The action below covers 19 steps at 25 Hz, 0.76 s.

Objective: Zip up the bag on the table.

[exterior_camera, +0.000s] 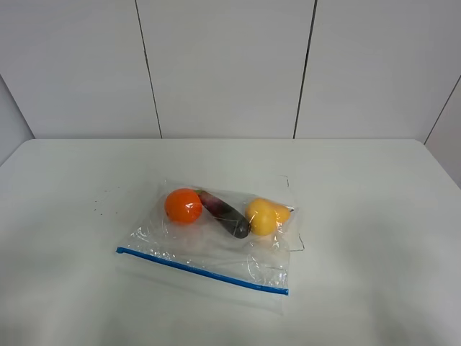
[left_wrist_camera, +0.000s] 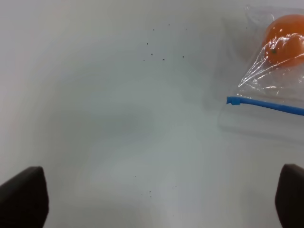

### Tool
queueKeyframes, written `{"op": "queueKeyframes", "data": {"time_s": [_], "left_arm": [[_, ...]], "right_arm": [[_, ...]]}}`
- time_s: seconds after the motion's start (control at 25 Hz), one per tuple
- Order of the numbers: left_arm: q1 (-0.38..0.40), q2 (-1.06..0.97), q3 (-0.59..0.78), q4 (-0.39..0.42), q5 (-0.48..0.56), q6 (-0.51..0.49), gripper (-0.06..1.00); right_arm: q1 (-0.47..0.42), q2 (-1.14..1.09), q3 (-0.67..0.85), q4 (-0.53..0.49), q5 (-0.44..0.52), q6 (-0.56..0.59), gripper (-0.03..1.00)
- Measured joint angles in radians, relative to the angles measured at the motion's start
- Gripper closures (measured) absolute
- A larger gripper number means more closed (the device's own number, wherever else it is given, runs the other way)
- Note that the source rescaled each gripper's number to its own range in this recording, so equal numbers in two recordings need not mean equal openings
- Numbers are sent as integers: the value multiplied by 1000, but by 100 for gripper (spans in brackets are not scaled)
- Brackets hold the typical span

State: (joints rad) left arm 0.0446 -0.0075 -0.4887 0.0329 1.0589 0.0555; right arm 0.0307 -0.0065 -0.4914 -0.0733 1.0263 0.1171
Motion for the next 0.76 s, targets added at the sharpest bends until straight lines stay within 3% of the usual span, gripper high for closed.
{"op": "queueKeyframes", "data": {"time_s": [0.76], "left_arm": [[0, 0, 0, 1, -1, 0, -6]], "right_arm": [[0, 0, 0, 2, 1, -1, -3]]}}
